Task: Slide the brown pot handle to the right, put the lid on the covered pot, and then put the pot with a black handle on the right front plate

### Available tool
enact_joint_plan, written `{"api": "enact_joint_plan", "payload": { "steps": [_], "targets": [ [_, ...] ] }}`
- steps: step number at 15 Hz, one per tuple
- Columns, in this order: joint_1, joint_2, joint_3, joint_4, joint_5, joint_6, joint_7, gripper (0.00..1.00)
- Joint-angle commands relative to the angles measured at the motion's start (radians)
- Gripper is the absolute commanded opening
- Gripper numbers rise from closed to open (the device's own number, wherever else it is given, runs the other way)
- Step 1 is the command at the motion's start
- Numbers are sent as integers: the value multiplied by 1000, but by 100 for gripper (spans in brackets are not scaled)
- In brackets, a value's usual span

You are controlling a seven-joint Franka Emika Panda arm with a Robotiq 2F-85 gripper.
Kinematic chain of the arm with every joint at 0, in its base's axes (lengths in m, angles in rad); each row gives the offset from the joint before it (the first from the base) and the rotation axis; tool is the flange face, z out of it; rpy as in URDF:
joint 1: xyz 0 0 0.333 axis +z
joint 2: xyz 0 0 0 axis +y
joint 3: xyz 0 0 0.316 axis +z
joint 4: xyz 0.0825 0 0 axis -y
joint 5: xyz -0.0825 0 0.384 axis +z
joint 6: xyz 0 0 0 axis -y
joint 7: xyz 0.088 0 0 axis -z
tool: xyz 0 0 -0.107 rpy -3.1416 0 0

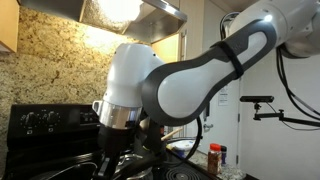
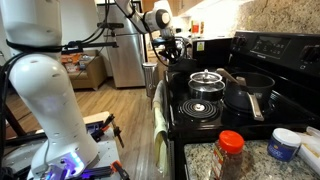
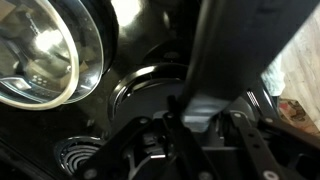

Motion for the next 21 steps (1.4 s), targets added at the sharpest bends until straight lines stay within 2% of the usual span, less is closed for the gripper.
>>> {"api": "enact_joint_plan", "payload": {
  "steps": [1,6,11,17,21],
  "targets": [
    [-15,-56,1,-58,-3,11,23,15],
    [-35,-43,-7,-140,11,75,29,15],
    [-32,-24,-11,-281,10,218,59,15],
    [5,-10,-18,-434,-17,428,150,15],
    [67,20,-72,-503,-112,602,287,15]
  ]
}}
